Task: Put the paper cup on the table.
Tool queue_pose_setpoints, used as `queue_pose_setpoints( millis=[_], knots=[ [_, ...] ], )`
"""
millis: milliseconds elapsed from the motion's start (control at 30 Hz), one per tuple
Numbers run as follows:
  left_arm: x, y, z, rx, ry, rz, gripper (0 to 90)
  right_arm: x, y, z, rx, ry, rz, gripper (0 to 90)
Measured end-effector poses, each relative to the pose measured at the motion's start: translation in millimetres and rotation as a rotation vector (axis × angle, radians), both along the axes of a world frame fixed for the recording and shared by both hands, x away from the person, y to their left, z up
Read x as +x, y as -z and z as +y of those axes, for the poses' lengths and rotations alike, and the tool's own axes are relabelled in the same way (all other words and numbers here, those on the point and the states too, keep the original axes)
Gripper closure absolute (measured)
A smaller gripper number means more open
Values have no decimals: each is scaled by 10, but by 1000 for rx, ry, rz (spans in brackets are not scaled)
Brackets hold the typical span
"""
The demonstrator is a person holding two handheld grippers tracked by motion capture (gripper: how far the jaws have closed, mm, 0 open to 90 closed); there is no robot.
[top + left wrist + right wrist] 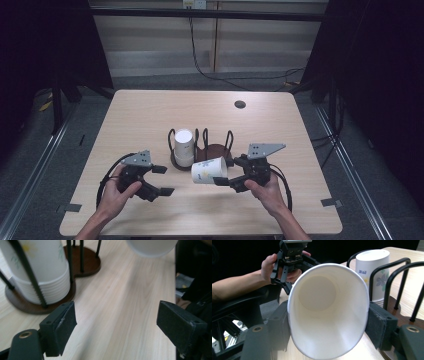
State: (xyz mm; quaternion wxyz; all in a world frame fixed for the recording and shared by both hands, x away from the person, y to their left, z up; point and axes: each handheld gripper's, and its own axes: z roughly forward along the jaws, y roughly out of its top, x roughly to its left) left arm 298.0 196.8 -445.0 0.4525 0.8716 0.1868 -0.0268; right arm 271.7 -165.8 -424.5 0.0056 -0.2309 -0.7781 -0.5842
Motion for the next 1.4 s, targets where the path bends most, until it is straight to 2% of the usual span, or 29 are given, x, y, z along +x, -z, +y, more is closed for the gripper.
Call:
queue_pose_setpoints(
  millis=[67, 367, 467, 800, 1000, 1400],
  knots=[
    [3, -1, 17, -10, -8, 4, 161, -2, 4, -20, -2, 5, 3, 301],
    [15, 27, 52, 10, -19, 6, 161, -34, -13, -195, -24, 56, 22, 304],
    [14, 57, 59, 22, -17, 9, 161, -46, -28, -256, -31, 70, 22, 304],
    [13, 65, 110, 19, -36, 8, 161, -80, -91, -463, -45, 113, 17, 304],
    [5, 84, 128, 28, -42, 6, 161, -88, -147, -601, -66, 149, 18, 305],
    [4, 101, 119, 33, -34, 12, 162, -15, -192, -849, -121, 216, 55, 307]
  ],
)
